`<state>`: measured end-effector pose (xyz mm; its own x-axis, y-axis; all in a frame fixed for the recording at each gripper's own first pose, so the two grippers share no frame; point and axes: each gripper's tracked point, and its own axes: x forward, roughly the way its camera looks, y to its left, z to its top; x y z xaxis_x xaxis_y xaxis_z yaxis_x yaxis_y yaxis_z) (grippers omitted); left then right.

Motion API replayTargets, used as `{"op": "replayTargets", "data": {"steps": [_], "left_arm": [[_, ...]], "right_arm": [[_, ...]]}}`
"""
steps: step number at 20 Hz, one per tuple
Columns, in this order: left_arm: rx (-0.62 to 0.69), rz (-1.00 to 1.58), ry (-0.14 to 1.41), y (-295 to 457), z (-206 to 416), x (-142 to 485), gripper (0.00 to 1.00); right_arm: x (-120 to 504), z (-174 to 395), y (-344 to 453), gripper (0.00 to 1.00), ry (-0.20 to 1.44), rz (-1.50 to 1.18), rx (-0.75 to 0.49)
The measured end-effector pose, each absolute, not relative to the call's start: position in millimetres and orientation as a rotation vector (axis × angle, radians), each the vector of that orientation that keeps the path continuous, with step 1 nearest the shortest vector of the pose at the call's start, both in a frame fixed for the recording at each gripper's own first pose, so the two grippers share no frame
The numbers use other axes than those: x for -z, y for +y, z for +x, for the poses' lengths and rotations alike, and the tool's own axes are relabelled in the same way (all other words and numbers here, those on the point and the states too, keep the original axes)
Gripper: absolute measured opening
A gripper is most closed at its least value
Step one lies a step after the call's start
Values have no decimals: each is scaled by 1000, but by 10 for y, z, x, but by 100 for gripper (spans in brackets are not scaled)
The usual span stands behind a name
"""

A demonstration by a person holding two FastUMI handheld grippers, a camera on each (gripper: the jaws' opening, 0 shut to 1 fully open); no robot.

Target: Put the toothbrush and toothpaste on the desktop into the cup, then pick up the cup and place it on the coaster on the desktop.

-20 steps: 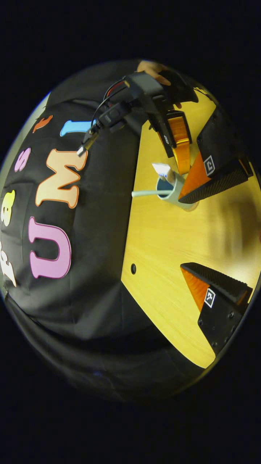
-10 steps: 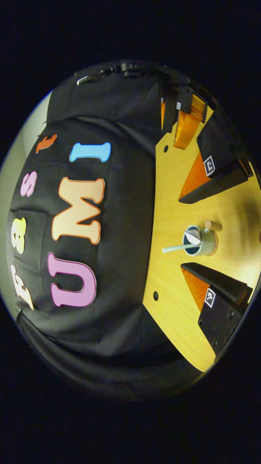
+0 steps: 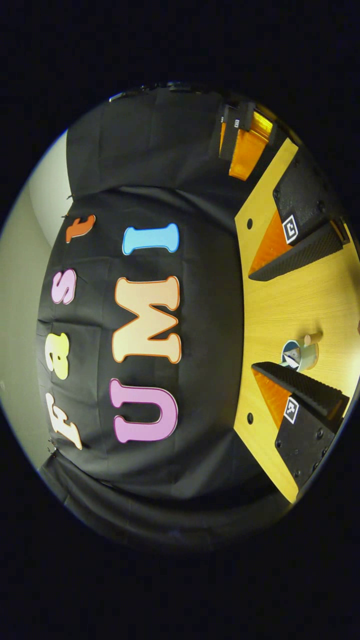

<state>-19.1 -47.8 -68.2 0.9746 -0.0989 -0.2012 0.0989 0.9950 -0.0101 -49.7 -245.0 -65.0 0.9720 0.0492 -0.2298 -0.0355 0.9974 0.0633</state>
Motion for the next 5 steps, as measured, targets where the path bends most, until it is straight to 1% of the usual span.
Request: {"op": "replayTargets", "data": {"steps": [2, 3, 4, 5], "left_arm": [[116, 8, 191, -430, -226, 607, 95], [116, 12, 183, -381, -248, 570, 94], [117, 16, 178, -341, -280, 551, 94], [118, 17, 176, -307, -302, 534, 94]], "right_arm": [[543, -534, -2435, 98, 210, 63, -14], [532, -538, -2451, 95, 203, 63, 2], [516, -562, -2438, 98, 199, 65, 13], [481, -580, -2420, 98, 194, 68, 20]]}}
